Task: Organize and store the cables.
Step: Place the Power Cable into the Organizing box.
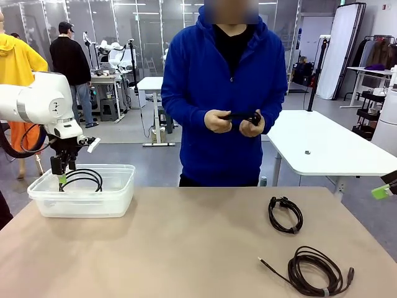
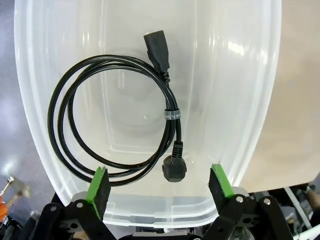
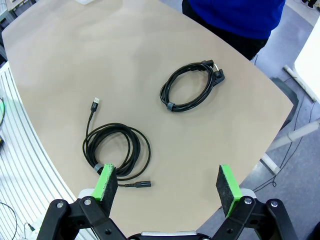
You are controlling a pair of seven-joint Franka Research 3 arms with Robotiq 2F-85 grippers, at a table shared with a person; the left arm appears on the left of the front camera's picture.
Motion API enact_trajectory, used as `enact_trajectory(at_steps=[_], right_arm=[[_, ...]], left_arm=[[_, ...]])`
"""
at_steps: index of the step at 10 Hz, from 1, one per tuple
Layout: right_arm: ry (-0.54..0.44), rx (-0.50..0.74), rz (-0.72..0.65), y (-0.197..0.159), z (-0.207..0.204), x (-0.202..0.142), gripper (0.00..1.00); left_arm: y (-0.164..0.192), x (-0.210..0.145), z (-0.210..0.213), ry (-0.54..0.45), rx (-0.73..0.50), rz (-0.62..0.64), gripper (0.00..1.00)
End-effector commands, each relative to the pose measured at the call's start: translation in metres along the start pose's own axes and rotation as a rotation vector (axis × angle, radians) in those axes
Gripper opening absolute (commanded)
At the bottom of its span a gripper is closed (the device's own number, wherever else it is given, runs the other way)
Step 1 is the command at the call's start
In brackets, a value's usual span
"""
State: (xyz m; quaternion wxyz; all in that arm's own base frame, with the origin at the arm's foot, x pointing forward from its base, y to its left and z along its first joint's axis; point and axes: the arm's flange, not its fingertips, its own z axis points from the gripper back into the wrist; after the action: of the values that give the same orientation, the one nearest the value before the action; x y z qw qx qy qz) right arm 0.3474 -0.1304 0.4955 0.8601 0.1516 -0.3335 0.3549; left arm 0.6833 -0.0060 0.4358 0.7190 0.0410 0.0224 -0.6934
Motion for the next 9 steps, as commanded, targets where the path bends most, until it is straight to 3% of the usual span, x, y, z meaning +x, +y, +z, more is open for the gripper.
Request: enact_trajectory(at_steps=[1,2,9], right_arm=[[-0.002,-0.004,-0.017,-0.0001,0.0005,0.0024,1.00],[-0.002,-0.004,-0.017,-0.0001,0.0005,0.0024,1.00],[-0.002,-0.004,-0.017,-0.0001,0.0005,0.0024,1.00]], left_arm=[[-0.0096,-0.0083,0.0018,-0.074,0.027,0.096,1.00],[0.0000,0.0000,0.0000,0.000,0.000,0.000,1.00],[0.0000,0.0000,0.0000,0.000,0.000,0.000,1.00]])
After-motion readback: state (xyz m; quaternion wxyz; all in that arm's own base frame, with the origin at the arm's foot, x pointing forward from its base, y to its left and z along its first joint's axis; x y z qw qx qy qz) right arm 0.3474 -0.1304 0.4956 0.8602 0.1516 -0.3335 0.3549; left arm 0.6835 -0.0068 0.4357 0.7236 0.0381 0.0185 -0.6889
